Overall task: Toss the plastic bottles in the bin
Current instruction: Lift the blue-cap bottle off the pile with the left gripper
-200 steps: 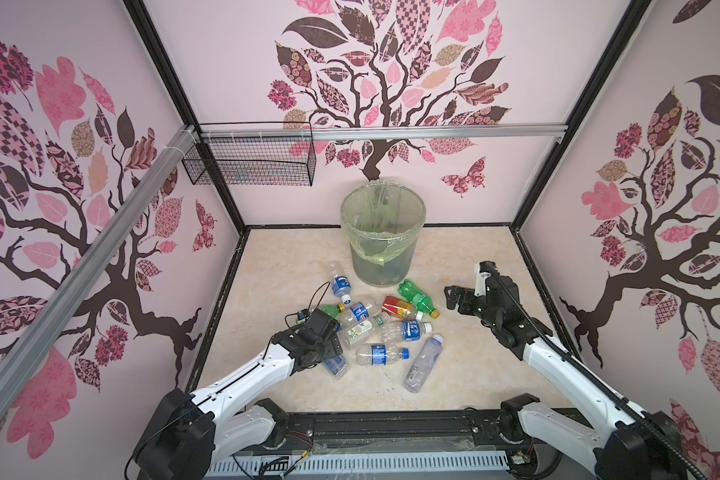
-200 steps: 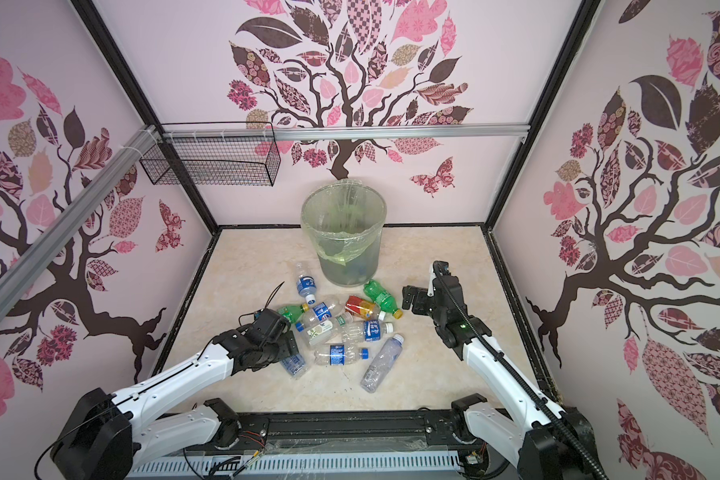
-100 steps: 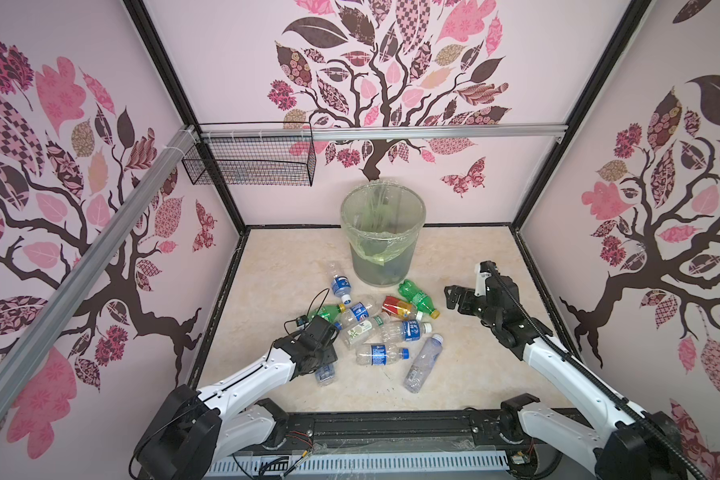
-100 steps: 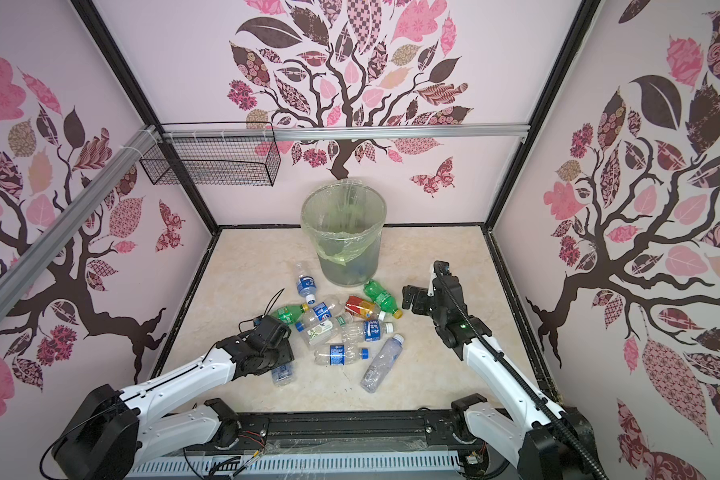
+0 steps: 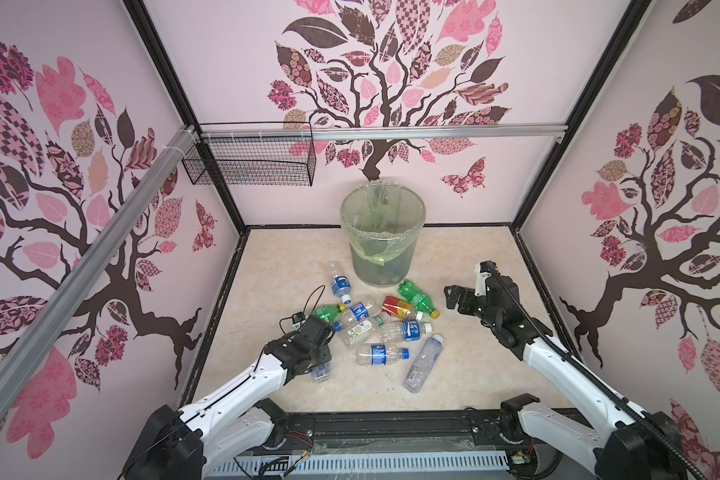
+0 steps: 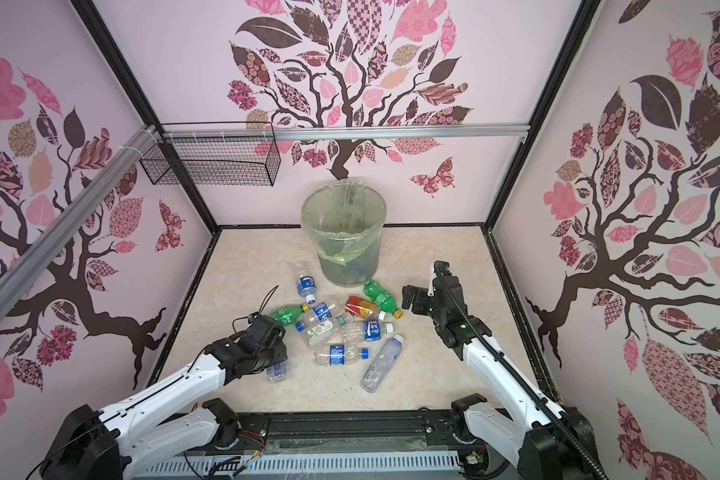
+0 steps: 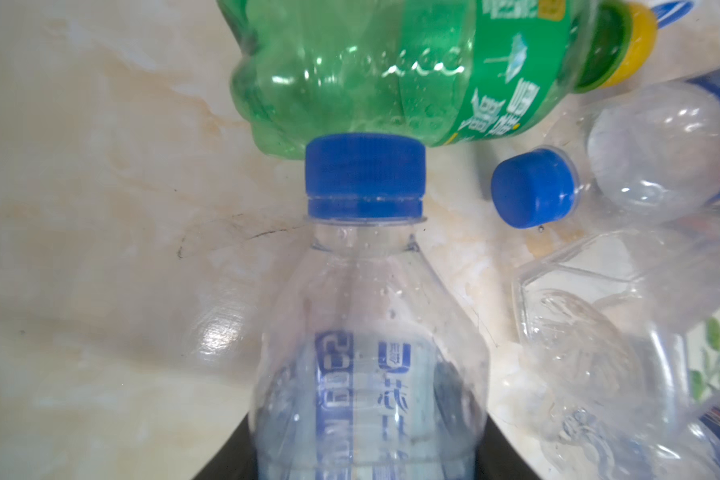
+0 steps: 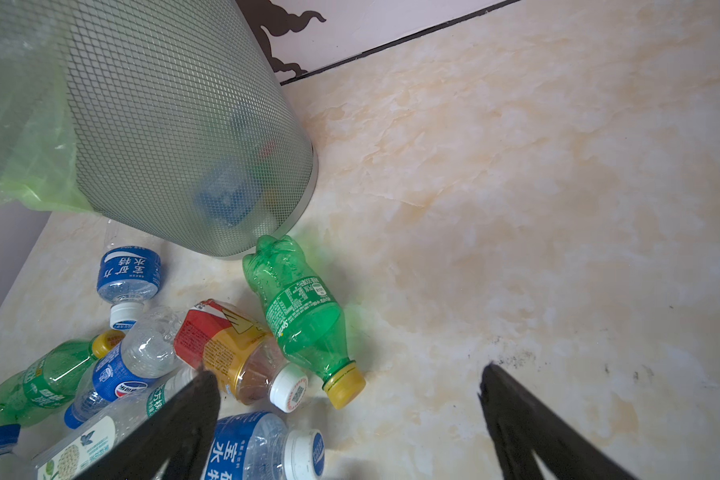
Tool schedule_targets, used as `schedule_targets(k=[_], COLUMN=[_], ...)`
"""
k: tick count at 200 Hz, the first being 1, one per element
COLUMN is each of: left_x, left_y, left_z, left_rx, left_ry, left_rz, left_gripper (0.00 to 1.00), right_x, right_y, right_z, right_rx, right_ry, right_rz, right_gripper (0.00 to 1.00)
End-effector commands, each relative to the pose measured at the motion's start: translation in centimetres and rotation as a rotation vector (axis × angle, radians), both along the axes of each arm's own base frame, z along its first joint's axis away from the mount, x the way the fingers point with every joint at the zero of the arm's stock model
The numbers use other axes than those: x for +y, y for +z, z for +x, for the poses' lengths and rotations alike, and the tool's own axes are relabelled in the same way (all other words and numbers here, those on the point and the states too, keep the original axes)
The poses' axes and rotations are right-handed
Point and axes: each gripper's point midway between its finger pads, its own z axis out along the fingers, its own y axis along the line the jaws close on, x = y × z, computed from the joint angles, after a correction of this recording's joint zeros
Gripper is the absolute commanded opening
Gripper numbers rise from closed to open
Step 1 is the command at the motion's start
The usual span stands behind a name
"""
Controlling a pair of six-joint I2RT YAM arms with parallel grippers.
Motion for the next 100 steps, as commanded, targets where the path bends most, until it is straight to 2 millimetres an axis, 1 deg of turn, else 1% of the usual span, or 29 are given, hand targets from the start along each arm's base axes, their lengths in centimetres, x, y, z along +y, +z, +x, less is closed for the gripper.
schedule_targets(k=[1,25,50,68,100], left_x=[-0.2,-0.2,0.1,0.2,-0.5], left_y=[3.3,5.4,8.1,10.3,14.9], left_z=[1.2,1.8,2.6,3.2,4.0], left_rx=[-0.083,-0.136,-0.199,-0.258,-0.394], left_ry=[-0.023,-0.046,-0.061,-0.094,-0.201], left_rz=[0.007,0.013,0.047,0.066,0.082], left_gripper=[0.5,0.48,0.48,0.48,0.47], right_x=[0.1,0.1,0.2,0.3,0.3], right_y=[1.6,1.7,1.8,2.0,2.5], right_z=[0.2,0.2,0.1,0.1,0.1], right_rx=[-0.025,-0.025,-0.023,-0.025,-0.031], right_ry=[0.002,-0.001,0.004,0.008,0.014], right_rz=[0.006,0.01,0.021,0.018,0.01], right_gripper=[1.0,1.0,1.0,1.0,1.0])
